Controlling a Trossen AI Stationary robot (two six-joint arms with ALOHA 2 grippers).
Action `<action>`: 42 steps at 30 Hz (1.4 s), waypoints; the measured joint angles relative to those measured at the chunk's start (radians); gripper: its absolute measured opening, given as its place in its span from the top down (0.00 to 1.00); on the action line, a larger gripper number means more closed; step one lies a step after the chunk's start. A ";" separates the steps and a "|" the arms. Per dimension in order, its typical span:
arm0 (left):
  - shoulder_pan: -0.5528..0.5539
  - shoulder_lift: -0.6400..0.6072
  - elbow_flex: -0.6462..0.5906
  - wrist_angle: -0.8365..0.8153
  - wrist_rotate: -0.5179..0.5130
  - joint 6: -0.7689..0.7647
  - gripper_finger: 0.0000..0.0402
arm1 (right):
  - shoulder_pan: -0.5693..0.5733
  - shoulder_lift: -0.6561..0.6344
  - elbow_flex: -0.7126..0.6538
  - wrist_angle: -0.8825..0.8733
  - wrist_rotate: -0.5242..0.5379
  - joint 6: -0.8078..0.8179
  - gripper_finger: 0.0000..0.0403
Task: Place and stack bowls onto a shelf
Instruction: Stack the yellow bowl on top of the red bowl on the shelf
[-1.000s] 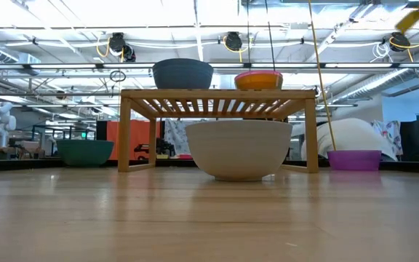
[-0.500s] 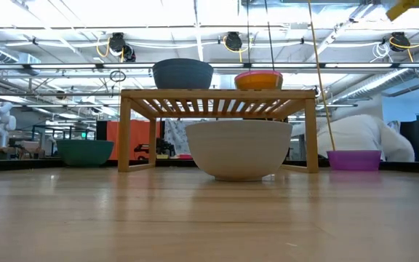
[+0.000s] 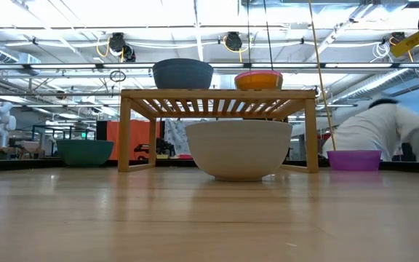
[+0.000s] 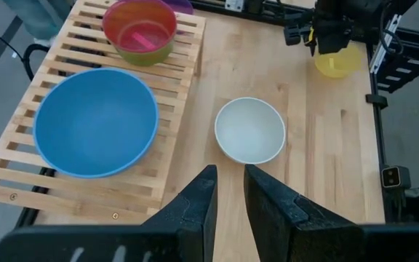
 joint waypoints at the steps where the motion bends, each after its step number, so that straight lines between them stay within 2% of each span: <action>1: 0.000 0.000 0.000 0.000 0.000 0.000 0.82 | 0.000 0.000 -0.002 0.004 0.000 0.001 0.85; 5: 0.000 0.000 0.000 0.000 0.000 -0.003 0.82 | -0.011 0.000 -0.003 0.028 0.001 0.039 0.98; 10: 0.000 0.000 0.000 0.000 0.000 -0.002 0.82 | -0.058 -0.006 -0.002 0.097 0.002 0.048 1.00; 16: 0.000 0.000 0.000 0.000 0.000 -0.015 0.82 | -0.157 -0.045 0.069 0.015 0.004 0.064 1.00; 19: 0.000 0.000 0.000 0.000 0.000 -0.015 0.82 | -0.209 -0.059 0.152 -0.064 0.006 0.048 1.00; 30: 0.000 0.000 0.000 0.000 0.000 -0.004 0.82 | -0.454 -0.060 0.550 -0.588 0.060 -0.118 1.00; 37: 0.000 0.000 0.000 0.000 0.000 0.034 0.82 | -0.663 -0.038 0.739 -0.704 0.097 -0.228 1.00; 42: 0.000 0.000 0.000 0.000 0.000 0.066 0.82 | -0.778 0.037 0.873 -0.773 0.093 -0.368 1.00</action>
